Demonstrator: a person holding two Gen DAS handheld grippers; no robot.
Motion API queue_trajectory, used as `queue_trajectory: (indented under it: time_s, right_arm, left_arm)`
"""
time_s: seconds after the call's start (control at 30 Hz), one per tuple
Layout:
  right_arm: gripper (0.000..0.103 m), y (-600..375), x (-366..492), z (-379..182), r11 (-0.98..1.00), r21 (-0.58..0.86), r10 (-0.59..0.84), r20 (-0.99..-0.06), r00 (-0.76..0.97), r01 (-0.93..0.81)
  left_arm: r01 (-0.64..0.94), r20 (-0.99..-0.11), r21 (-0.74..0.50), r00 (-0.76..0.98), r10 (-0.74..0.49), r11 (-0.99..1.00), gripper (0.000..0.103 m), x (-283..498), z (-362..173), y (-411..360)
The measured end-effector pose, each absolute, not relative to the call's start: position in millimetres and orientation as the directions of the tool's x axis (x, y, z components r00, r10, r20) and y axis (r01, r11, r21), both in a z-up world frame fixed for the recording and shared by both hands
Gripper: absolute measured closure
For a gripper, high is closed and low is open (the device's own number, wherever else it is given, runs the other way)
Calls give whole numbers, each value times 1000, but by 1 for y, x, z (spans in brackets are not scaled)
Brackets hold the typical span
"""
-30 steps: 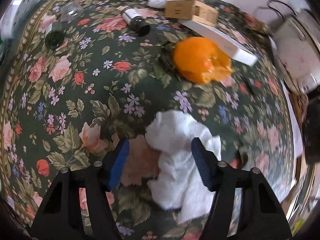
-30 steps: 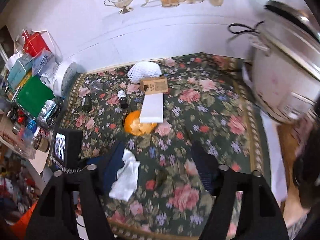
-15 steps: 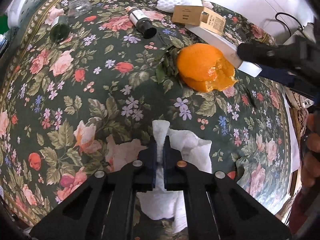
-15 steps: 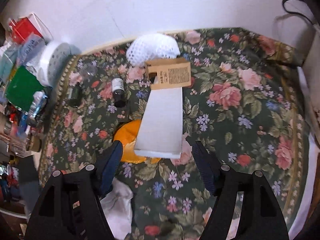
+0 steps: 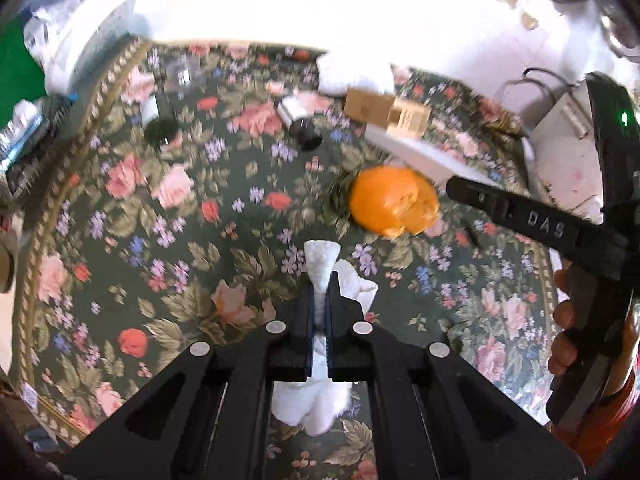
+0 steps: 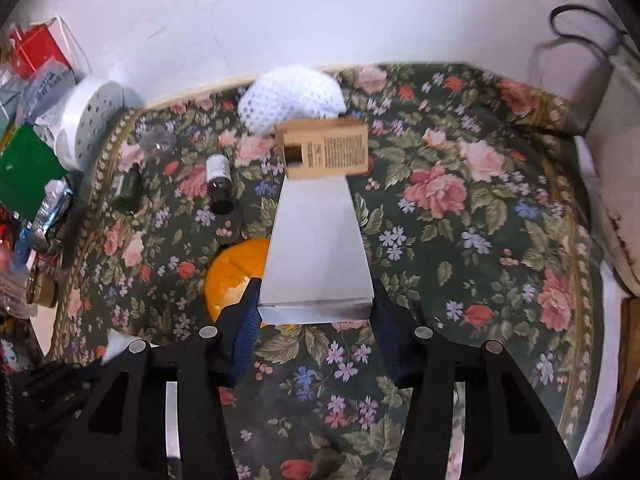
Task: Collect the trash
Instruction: 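Carry the white tissue and white box down to the white floor bin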
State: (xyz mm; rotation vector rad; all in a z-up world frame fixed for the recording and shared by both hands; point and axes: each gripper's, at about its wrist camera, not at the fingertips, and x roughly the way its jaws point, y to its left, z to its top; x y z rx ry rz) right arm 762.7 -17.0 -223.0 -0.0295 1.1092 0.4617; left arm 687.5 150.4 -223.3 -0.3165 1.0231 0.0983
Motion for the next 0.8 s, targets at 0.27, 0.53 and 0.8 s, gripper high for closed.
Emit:
queue_trajectory:
  time_s: [0.27, 0.53, 0.8]
  right_arm:
    - [55, -26, 716, -177, 938, 163, 303, -817, 491, -307]
    - [56, -26, 644, -131, 964, 144, 253, -748, 613, -222]
    - [55, -26, 576, -104, 969, 148, 244, -714, 656, -198]
  left_arm:
    - [-123, -781, -218, 617, -98, 968, 100, 654, -176, 163]
    - [16, -720, -202, 676, -160, 979, 100, 603, -142, 174]
    - [63, -696, -213, 690, -197, 975, 100, 559, -124, 177]
